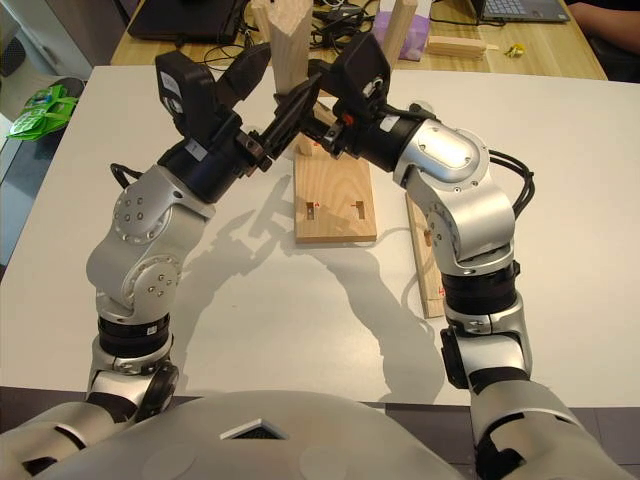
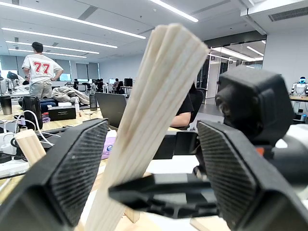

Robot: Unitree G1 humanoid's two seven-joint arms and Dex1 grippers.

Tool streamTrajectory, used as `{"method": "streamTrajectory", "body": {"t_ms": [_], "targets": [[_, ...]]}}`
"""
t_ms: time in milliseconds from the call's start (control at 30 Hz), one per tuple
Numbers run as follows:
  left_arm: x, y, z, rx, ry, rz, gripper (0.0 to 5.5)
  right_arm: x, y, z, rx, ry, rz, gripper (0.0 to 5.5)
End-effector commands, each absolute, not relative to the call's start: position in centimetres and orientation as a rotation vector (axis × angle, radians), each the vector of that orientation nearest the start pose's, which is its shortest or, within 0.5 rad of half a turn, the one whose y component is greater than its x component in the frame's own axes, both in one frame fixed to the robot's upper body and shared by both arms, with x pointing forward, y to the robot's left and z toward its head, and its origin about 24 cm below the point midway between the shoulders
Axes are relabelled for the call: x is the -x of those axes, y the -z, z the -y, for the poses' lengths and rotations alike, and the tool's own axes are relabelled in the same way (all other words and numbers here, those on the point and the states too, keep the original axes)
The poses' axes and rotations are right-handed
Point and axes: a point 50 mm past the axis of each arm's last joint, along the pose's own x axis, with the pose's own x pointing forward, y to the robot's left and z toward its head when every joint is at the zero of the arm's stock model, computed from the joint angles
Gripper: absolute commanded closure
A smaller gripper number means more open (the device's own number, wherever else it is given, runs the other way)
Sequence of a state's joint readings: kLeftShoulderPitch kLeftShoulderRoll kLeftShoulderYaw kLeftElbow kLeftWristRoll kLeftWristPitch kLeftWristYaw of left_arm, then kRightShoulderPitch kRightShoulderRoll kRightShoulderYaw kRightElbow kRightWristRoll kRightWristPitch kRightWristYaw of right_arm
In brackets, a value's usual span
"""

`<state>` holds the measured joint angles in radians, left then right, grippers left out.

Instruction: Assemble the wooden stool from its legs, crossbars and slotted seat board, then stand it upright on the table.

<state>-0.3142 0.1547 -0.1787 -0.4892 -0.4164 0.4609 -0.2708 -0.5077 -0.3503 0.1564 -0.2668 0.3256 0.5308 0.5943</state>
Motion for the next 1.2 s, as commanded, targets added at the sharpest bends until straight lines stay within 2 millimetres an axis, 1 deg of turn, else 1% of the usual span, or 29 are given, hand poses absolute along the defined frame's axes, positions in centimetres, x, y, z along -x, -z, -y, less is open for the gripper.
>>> {"method": "streamTrajectory", "body": {"t_ms": [33,167,200,233,267,400,633,800,967,1000,1067,1200], "targets": [[-25.9,-18.7,-7.7,0.105,0.714,0.312,2.25,-28.8,-17.9,9.5,0.194,-0.941,0.111,3.42],[-26.0,-18.6,-7.7,0.099,0.696,0.316,2.9,-28.7,-17.7,9.4,0.198,-0.954,0.105,3.42],[-26.0,-18.5,-7.6,0.099,0.699,0.312,2.96,-28.6,-17.7,9.3,0.196,-0.956,0.106,3.42],[-26.0,-18.4,-7.5,0.1,0.702,0.309,3.19,-28.6,-17.7,9.3,0.194,-0.958,0.107,3.42],[-26.0,-18.4,-7.5,0.101,0.702,0.308,3.27,-28.6,-17.8,9.2,0.192,-0.961,0.11,3.42],[-26.3,-18.5,-7.6,0.096,0.679,0.314,3.94,-28.7,-18.1,9.1,0.194,-0.972,0.117,3.42],[-26.5,-18.7,-7.4,0.05,0.667,0.338,4.13,-28.9,-18.2,9.0,0.213,-0.992,0.124,3.42],[-26.6,-18.9,-7.4,-0.018,0.666,0.362,4.21,-28.7,-18.1,8.9,0.226,-1.005,0.127,3.42],[-26.7,-19.4,-7.6,-0.007,0.644,0.393,4.28,-28.7,-17.9,8.9,0.223,-1.004,0.124,3.43],[-26.7,-19.5,-7.6,-0.004,0.645,0.398,4.29,-28.7,-17.9,8.9,0.223,-0.997,0.125,3.06],[-26.7,-19.5,-7.5,-0.005,0.642,0.403,4.44,-28.9,-18.0,8.9,0.222,-0.985,0.128,2.66],[-26.7,-19.2,-7.5,-0.04,0.632,0.398,4.46,-29.1,-18.0,9.1,0.211,-0.961,0.133,1.88]]}}
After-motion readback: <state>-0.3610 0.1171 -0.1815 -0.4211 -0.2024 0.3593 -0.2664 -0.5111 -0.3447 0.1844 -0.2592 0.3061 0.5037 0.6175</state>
